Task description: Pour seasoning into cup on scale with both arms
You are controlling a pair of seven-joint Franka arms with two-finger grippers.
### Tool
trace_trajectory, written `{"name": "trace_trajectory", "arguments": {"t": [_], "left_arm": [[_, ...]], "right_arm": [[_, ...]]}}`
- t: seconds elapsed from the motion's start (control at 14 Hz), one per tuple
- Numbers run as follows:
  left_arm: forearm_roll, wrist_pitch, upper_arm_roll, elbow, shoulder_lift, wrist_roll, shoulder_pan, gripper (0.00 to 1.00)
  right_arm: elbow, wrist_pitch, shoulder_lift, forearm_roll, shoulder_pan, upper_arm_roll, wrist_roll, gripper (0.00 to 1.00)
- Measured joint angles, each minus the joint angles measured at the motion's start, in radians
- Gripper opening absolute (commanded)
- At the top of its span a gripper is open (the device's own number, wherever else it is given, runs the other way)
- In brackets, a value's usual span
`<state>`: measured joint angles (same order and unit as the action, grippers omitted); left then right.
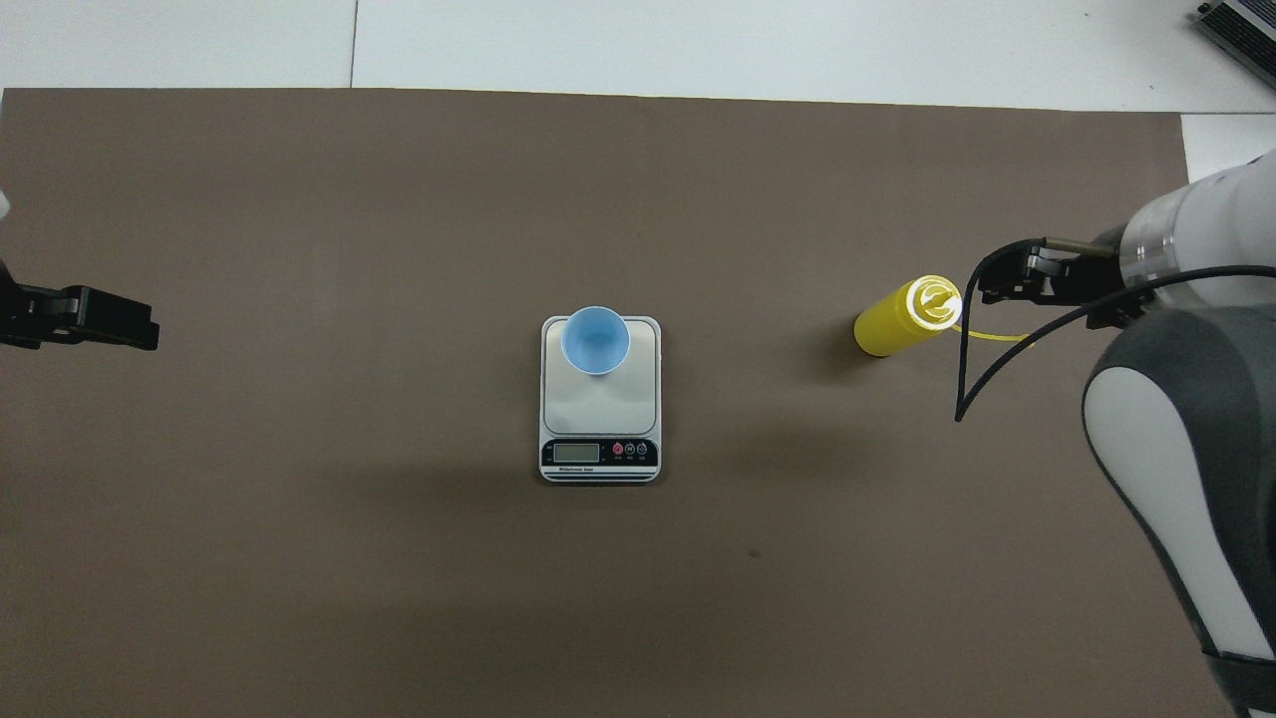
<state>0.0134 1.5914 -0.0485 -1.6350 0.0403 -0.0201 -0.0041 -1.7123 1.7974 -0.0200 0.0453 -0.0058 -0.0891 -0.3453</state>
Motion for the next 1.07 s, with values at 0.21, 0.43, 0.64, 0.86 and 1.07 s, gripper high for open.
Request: {"name": "trace_trajectory", "arguments": {"t": [0.21,0.43,0.64,0.86,1.07], "left_arm": [[0.000,0.000,0.000,0.000,0.000,0.000,0.000,1.00],[0.000,0.000,0.000,0.000,0.000,0.000,0.000,1.00],[0.000,0.000,0.000,0.000,0.000,0.000,0.000,1.00],[0.000,0.000,0.000,0.000,0.000,0.000,0.000,1.00],[0.000,0.000,0.000,0.000,0.000,0.000,0.000,1.00]], "right_arm": [[-0.028,-0.002,0.033,0.000,0.001,-0.001,0.004,1.00],[-0.031,-0.002,0.043,0.000,0.010,-0.002,0.011,1.00],[-0.030,-0.002,0.047,0.000,0.012,-0.002,0.013,1.00],[-0.029,-0.002,0.049,0.000,0.012,-0.002,0.013,1.00],[-0.028,-0.002,0.049,0.000,0.012,-0.002,0.013,1.00]]}}
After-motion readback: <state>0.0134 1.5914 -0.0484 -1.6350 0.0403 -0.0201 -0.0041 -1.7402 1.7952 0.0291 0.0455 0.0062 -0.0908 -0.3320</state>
